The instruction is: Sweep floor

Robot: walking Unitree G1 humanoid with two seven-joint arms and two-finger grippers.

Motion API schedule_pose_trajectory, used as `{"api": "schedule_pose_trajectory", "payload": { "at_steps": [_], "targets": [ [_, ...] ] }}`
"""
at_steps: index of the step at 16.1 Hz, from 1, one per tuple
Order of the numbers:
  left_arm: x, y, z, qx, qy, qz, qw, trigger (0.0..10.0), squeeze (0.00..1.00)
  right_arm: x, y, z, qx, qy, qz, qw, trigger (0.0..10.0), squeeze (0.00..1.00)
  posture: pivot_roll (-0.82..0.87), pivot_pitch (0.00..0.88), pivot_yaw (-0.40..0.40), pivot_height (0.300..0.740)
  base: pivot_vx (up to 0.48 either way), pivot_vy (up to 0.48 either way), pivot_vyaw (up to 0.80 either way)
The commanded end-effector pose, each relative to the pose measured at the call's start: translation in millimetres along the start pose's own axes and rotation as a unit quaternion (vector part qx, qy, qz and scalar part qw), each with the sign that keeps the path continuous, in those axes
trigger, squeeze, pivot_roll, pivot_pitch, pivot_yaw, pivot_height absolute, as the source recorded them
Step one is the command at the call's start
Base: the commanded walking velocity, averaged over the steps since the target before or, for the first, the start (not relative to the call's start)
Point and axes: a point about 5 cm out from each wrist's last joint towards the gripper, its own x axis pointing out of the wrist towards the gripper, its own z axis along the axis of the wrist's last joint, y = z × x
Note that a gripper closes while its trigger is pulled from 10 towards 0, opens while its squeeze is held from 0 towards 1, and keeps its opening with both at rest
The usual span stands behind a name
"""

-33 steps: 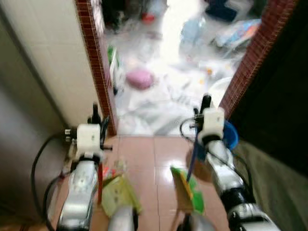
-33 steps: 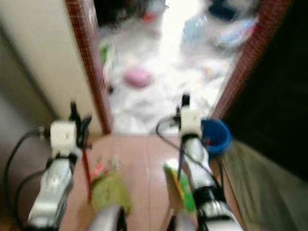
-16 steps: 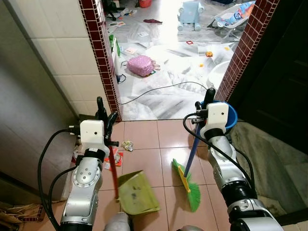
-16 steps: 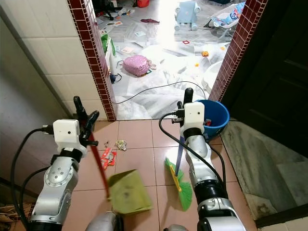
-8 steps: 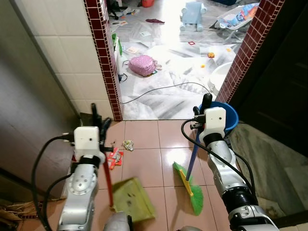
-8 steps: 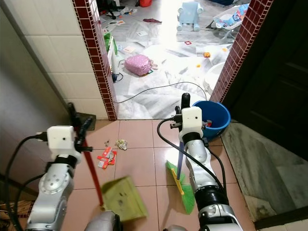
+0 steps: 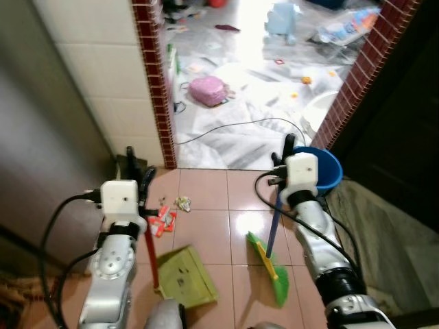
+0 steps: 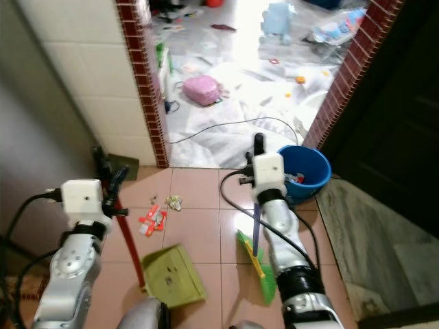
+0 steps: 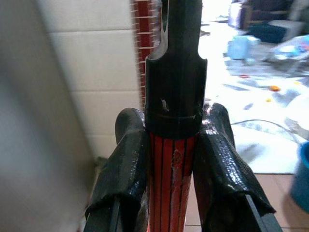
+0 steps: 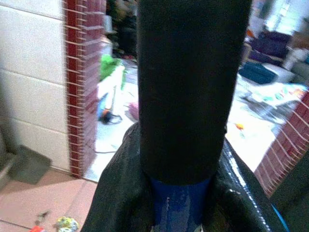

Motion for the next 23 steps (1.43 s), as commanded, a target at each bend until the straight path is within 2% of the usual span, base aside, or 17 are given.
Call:
{"api": "schedule_pose_trajectory", "payload": {
  "at_steps": [1, 8, 19, 23],
  "targets": [
    [0.6, 1.0, 12.5, 0.012, -0.027, 0.010, 1.000, 10.0, 0.00, 4.4, -4.0, 11.6, -0.006, -0.027, -0.003, 1.000, 10.0, 0.00, 0.03, 0.000, -0.008, 0.740, 0.000, 0.000, 0.58],
    [1.0, 4.8, 14.8, 0.004, -0.029, 0.013, 0.999, 10.0, 0.00, 7.2, -6.4, 18.2, -0.013, -0.040, 0.002, 0.999, 10.0, 0.00, 0.03, 0.000, -0.009, 0.740, 0.000, 0.000, 0.58],
    [0.6, 0.7, 16.1, -0.004, -0.033, 0.011, 0.999, 10.0, 0.00, 9.1, -7.2, 24.3, -0.027, -0.056, 0.009, 0.998, 10.0, 0.00, 0.02, 0.000, -0.019, 0.740, 0.274, 0.000, 0.55],
    [0.2, 1.8, 17.3, -0.002, -0.036, 0.017, 0.999, 10.0, 0.00, 9.9, -7.8, 26.2, -0.030, -0.060, 0.009, 0.998, 10.0, 0.00, 0.02, 0.000, -0.023, 0.740, 0.364, 0.000, 0.00]
  ]
}}
